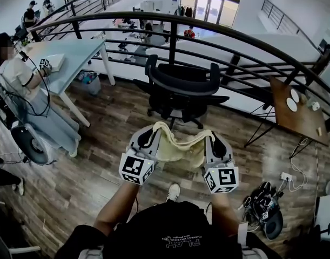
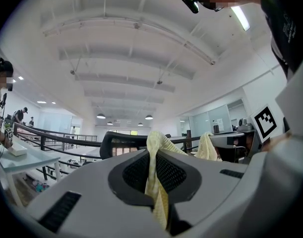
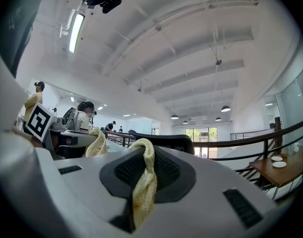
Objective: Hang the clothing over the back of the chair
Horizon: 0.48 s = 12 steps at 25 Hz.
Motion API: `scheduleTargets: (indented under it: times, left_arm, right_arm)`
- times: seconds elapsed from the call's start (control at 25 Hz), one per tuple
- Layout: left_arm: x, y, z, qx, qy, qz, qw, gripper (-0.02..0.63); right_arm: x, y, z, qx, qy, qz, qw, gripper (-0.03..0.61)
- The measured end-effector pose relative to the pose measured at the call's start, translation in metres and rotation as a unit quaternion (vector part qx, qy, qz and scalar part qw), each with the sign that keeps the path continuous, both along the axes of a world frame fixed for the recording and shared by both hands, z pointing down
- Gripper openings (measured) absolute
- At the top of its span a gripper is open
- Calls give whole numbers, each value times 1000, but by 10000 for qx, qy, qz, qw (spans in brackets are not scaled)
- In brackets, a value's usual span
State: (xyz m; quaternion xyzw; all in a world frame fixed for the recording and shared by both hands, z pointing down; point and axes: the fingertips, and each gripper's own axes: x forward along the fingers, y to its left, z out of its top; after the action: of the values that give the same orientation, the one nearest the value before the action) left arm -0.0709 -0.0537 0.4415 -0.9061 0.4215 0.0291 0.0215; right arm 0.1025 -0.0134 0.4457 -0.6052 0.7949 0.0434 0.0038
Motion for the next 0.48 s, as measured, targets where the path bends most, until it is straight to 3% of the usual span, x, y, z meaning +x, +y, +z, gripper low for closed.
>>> scheduleTargets:
  times: [0.36,0.48]
  left_arm:
    - [17,-42,-14,144,-104,-2,9998,23]
    - [17,-56,-26,128,92,18,9999,23]
  right_arm:
    - [14,-42,-16,156,-372,-227,9989,48]
    - [16,-55,-28,311,-390,-296,9983,48]
